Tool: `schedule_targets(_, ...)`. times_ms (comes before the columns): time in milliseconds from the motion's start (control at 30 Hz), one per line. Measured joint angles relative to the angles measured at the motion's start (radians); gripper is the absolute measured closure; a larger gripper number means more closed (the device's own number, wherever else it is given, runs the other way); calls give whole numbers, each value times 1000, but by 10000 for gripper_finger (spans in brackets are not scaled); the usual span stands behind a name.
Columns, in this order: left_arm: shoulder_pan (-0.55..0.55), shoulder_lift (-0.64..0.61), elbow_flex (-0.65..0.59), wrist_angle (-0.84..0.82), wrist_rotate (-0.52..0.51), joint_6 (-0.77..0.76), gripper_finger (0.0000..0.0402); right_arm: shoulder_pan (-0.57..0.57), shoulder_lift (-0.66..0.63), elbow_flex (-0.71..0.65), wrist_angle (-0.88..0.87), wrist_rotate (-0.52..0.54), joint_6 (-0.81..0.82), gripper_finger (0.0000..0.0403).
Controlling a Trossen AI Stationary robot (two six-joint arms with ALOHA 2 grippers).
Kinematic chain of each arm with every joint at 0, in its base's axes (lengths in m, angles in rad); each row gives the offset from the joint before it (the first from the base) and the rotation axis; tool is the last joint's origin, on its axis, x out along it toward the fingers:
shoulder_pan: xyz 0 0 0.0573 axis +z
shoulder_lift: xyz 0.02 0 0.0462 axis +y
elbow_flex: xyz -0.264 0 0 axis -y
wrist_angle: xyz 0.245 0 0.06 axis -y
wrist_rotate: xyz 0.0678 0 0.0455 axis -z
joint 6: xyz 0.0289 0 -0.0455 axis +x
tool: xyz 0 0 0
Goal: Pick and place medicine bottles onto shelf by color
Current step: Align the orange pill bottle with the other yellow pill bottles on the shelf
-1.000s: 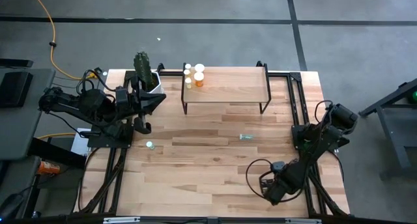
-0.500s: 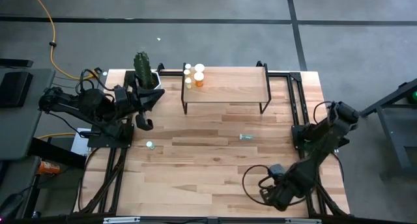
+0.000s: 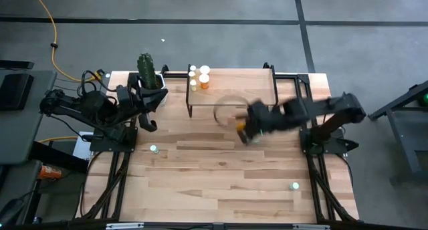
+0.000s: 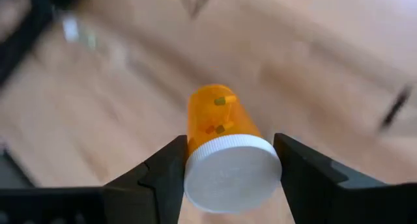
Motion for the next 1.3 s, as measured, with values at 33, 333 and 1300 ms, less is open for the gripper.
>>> schedule_targets(33, 0, 0, 0, 0, -24, -7, 398, -46, 0, 17, 25, 18, -58, 205)
schedule_targets(333, 35, 84, 0, 3, -121, -248, 399, -315, 7, 40, 309, -2, -428, 205)
schedule_targets(1300, 381, 543, 233, -457, 258, -559, 401, -459, 150, 39, 535, -200, -794, 205)
